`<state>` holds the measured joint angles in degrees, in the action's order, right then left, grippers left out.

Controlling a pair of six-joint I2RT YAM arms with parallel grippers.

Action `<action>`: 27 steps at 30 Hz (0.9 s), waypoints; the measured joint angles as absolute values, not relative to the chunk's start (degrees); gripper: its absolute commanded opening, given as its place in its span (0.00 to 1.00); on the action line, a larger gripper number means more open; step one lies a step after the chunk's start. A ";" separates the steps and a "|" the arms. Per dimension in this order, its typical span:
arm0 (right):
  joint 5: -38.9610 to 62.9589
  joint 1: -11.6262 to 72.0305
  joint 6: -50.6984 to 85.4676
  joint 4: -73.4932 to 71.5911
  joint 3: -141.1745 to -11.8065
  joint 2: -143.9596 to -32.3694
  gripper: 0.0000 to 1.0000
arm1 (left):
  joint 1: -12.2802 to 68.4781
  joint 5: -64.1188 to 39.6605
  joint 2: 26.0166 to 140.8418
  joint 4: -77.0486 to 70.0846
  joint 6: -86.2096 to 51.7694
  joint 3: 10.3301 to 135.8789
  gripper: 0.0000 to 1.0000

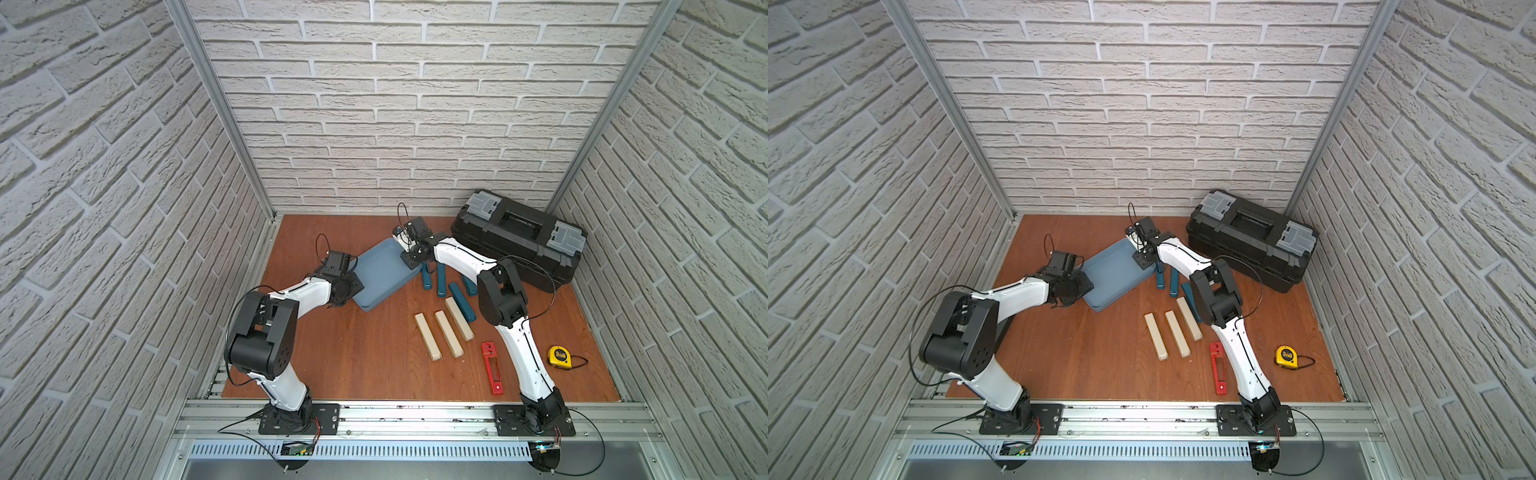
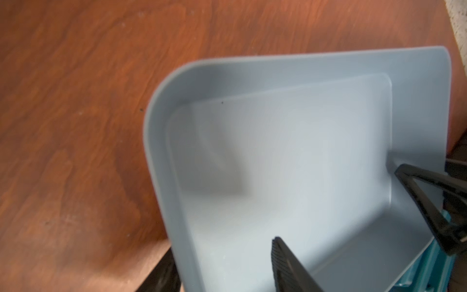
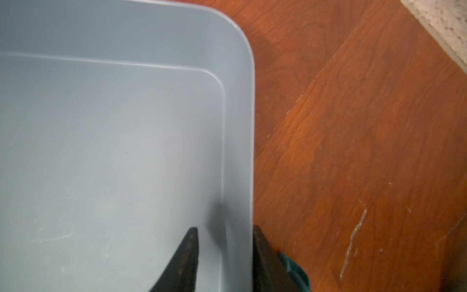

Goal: Put the pruning pliers into the storage box
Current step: Move the storage box to the center of the board.

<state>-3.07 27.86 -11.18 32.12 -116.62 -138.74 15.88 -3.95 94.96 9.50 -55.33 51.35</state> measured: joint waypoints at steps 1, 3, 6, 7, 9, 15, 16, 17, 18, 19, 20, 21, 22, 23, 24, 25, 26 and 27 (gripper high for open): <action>-2.96 27.88 -11.18 32.14 -116.33 -138.65 0.45 | 15.90 -3.92 94.63 10.00 -55.35 51.35 0.59; -2.70 27.88 -11.16 32.05 -115.11 -138.02 0.48 | 15.88 -3.68 93.03 11.99 -55.27 51.35 0.60; -2.37 27.88 -11.09 31.86 -113.06 -136.53 0.51 | 15.88 -2.94 89.10 15.25 -54.89 51.35 0.61; -2.26 27.88 -11.05 31.83 -112.55 -135.90 0.51 | 15.88 -2.70 87.50 16.25 -54.65 51.35 0.62; -2.15 27.88 -10.96 31.55 -111.53 -134.19 0.52 | 15.88 -2.20 83.35 18.28 -54.04 51.35 0.65; -1.04 27.92 -10.02 29.85 -107.55 -126.08 0.52 | 15.73 -0.08 72.14 24.29 -52.49 51.33 0.69; -0.73 27.92 -9.76 29.69 -106.85 -124.73 0.52 | 15.62 0.10 71.40 25.30 -52.36 51.31 0.71; -0.10 27.92 -9.37 29.63 -106.00 -123.11 0.52 | 15.44 0.30 70.96 26.52 -52.29 51.11 0.74; 0.49 27.92 -8.82 29.58 -104.79 -121.23 0.51 | 15.33 0.60 70.94 27.64 -52.23 50.81 0.77; 1.08 27.97 -8.27 29.54 -103.68 -119.83 0.51 | 15.16 0.86 71.13 28.69 -52.31 50.28 0.79; 1.58 28.01 -7.53 29.47 -101.97 -117.97 0.52 | 15.09 1.06 71.33 29.58 -52.31 49.52 0.79; 2.20 28.14 -6.50 29.30 -99.57 -115.87 0.51 | 15.05 1.21 71.42 30.33 -52.40 48.36 0.80; 2.72 28.25 -5.72 29.26 -97.43 -114.15 0.50 | 15.05 1.30 71.42 30.79 -52.53 47.07 0.80; 3.22 28.45 -4.71 29.34 -94.59 -112.05 0.50 | 14.98 1.34 71.42 31.38 -52.62 45.71 0.82; 3.88 28.75 -3.53 29.41 -91.46 -109.84 0.49 | 14.79 1.43 71.29 31.59 -52.73 44.29 0.88; 4.21 29.06 -2.61 29.61 -89.21 -108.38 0.48 | 14.72 1.48 71.11 31.73 -52.75 43.20 0.97; 4.49 29.52 -1.63 30.02 -86.56 -106.74 0.48 | 14.68 1.48 70.76 31.92 -53.08 42.09 0.98; 4.69 30.00 -0.75 30.33 -84.40 -105.45 0.48 | 14.68 1.56 70.41 32.08 -53.39 41.19 0.98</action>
<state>4.69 30.00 -0.75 30.33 -84.40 -105.45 14.68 1.56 70.41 32.08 -53.39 41.19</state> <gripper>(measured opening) 0.479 0.970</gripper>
